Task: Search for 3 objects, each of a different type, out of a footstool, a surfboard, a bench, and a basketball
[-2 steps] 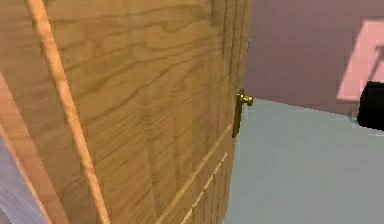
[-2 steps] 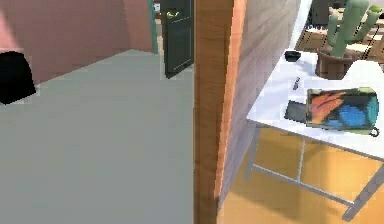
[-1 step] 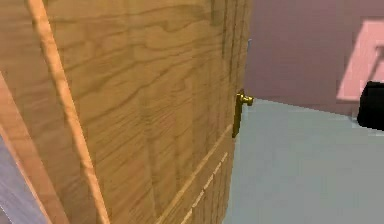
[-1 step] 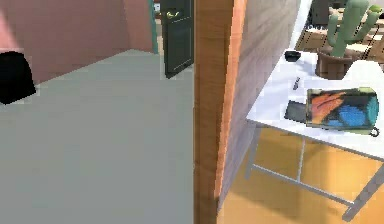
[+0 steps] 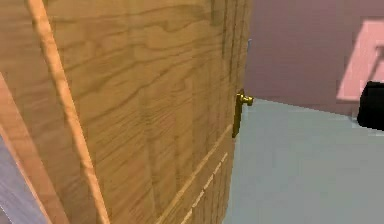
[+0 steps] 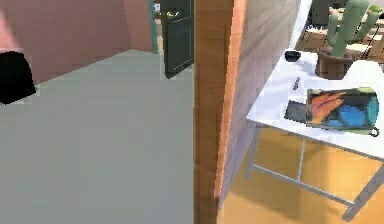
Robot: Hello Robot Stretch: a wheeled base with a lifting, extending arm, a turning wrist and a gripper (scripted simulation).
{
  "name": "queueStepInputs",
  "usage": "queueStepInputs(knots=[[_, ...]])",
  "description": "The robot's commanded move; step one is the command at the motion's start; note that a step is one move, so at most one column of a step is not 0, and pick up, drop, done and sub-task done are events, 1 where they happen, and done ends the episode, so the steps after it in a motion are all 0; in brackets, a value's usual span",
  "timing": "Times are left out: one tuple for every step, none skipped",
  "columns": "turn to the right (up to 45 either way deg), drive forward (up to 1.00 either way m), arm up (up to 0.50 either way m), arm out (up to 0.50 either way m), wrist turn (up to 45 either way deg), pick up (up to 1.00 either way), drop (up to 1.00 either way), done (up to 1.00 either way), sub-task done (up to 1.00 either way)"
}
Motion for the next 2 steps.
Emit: queueStepInputs(knots=[[45.0, 0.0, 0.0, 0.0, 0.0, 0.0, 0.0, 0.0, 0.0], [-9.0, 0.0, 0.0, 0.0, 0.0, 0.0, 0.0, 0.0, 0.0]])
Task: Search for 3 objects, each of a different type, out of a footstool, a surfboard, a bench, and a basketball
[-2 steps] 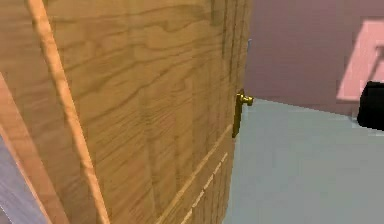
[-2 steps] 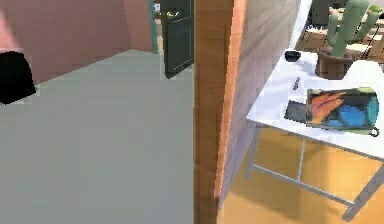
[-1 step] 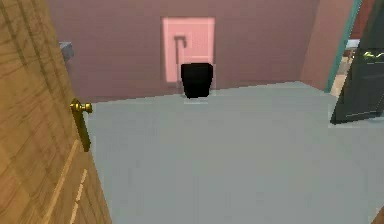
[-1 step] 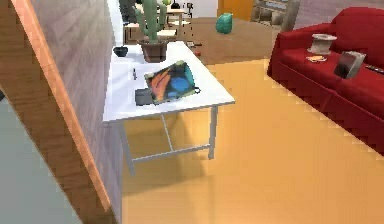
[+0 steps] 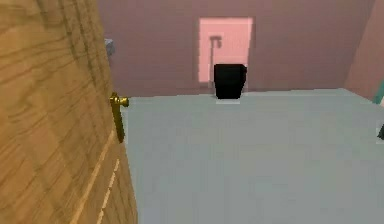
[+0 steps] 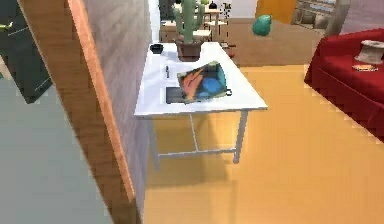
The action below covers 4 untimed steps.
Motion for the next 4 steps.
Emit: queueStepInputs(knots=[[45.0, 0.0, 0.0, 0.0, 0.0, 0.0, 0.0, 0.0, 0.0], [27.0, 0.0, 0.0, 0.0, 0.0, 0.0, 0.0, 0.0, 0.0], [3.0, 0.0, 0.0, 0.0, 0.0, 0.0, 0.0, 0.0, 0.0], [0.0, 0.15, 0.0, 0.0, 0.0, 0.0, 0.0, 0.0, 0.0]])
